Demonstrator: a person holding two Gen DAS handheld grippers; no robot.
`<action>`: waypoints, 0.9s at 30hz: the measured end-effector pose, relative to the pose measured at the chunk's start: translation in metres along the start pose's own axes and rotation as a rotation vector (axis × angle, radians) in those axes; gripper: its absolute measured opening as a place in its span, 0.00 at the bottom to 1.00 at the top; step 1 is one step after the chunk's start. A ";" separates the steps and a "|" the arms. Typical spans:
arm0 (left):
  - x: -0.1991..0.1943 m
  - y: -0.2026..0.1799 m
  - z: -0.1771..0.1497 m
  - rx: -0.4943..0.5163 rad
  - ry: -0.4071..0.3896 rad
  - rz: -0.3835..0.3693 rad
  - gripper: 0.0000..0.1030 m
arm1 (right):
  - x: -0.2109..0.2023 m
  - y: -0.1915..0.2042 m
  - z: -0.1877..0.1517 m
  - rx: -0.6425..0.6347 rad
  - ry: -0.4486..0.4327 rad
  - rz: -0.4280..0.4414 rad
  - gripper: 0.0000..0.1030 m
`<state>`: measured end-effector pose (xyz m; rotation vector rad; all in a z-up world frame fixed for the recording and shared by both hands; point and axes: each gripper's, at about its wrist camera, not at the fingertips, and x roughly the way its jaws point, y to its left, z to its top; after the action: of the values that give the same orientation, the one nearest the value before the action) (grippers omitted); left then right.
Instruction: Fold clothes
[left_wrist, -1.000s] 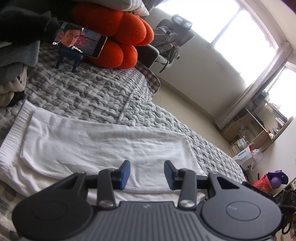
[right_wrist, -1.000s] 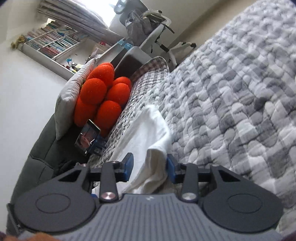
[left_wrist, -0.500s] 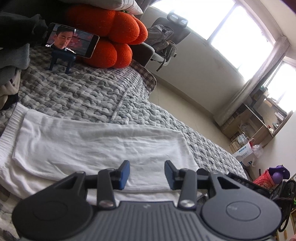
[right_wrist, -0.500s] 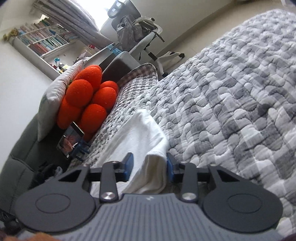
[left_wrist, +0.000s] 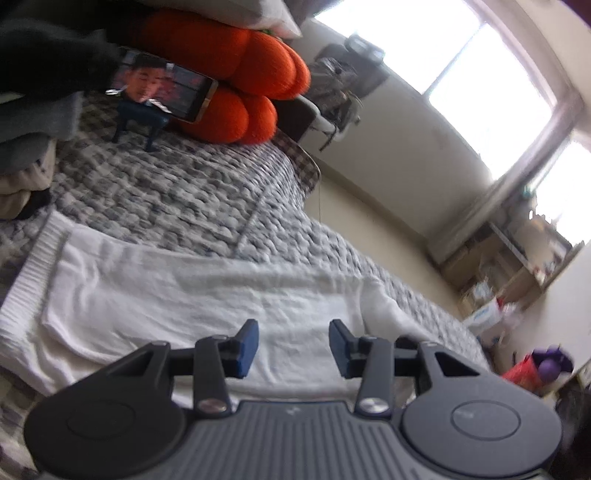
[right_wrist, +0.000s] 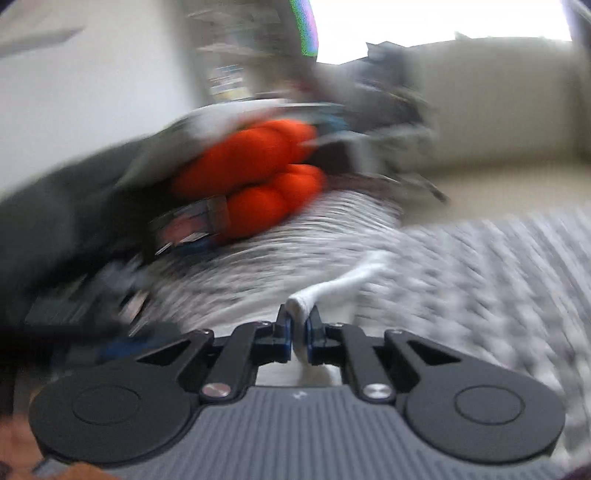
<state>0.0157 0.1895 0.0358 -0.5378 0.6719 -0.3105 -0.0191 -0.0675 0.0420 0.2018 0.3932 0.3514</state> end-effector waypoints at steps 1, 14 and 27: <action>0.000 0.004 0.001 -0.019 0.000 -0.006 0.42 | 0.002 0.012 -0.004 -0.058 0.007 0.024 0.08; 0.011 -0.015 0.005 0.112 0.040 -0.027 0.43 | 0.013 0.036 -0.027 -0.186 0.093 0.105 0.08; 0.004 -0.008 0.010 0.145 0.042 -0.006 0.52 | 0.026 0.093 -0.038 -0.546 0.169 0.184 0.12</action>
<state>0.0246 0.1850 0.0446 -0.3957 0.6831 -0.3742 -0.0399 0.0324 0.0230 -0.3300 0.4323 0.6455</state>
